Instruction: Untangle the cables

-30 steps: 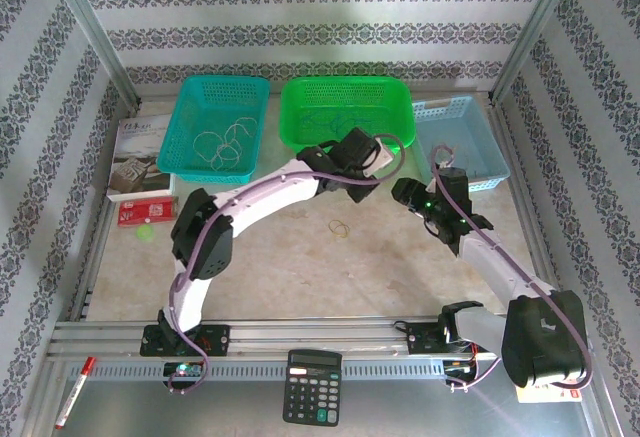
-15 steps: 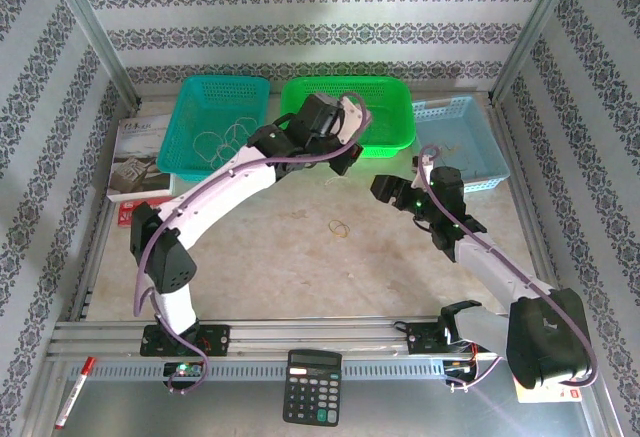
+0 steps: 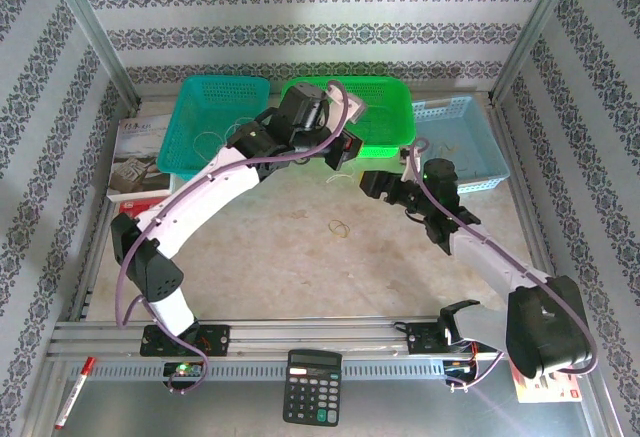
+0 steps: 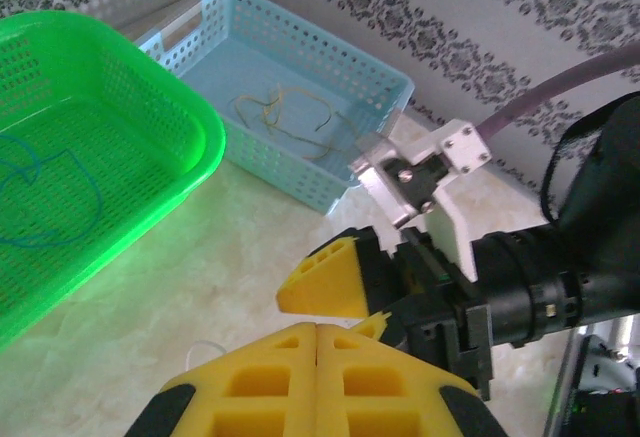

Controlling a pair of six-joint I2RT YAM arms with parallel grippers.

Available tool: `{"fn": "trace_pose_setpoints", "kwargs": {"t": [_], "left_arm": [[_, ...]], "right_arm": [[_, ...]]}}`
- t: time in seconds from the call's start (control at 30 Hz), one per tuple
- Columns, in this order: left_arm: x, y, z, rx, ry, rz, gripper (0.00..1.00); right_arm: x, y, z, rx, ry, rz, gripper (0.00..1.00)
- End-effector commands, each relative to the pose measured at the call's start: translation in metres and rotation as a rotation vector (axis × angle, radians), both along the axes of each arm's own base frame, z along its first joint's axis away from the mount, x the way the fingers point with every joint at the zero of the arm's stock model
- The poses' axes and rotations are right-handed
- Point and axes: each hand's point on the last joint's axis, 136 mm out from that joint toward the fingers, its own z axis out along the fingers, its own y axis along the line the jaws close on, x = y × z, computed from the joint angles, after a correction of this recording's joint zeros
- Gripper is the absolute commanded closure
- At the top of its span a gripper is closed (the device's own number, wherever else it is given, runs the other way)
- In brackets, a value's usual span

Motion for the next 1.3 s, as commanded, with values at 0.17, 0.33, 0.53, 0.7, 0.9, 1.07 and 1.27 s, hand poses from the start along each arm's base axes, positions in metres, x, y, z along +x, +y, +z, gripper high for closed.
{"fn": "trace_pose_setpoints", "kwargs": {"t": [0.17, 0.33, 0.53, 0.7, 0.9, 1.07, 1.27], "left_arm": [[-0.007, 0.008, 0.047, -0.239, 0.024, -0.025, 1.0], [-0.009, 0.013, 0.057, -0.338, 0.049, -0.034, 1.0], [-0.01, 0.016, 0.066, -0.428, 0.079, -0.051, 1.0], [-0.012, 0.016, 0.072, -0.479, 0.091, -0.065, 1.0], [-0.013, 0.014, 0.082, -0.541, 0.106, -0.079, 1.0], [-0.014, 0.013, 0.088, -0.577, 0.119, -0.091, 1.0], [-0.014, 0.012, 0.087, -0.599, 0.136, -0.095, 1.0]], "right_arm": [[0.007, 0.016, 0.034, 0.043, -0.101, 0.078, 0.25], [0.01, 0.021, 0.043, 0.066, -0.124, 0.107, 0.25], [0.01, 0.029, 0.06, 0.104, -0.161, 0.157, 0.25], [0.012, 0.032, 0.069, 0.119, -0.176, 0.174, 0.25], [0.018, 0.034, 0.072, 0.136, -0.181, 0.173, 0.26], [0.022, 0.036, 0.075, 0.15, -0.187, 0.178, 0.31], [0.024, 0.037, 0.083, 0.158, -0.202, 0.186, 0.37]]}}
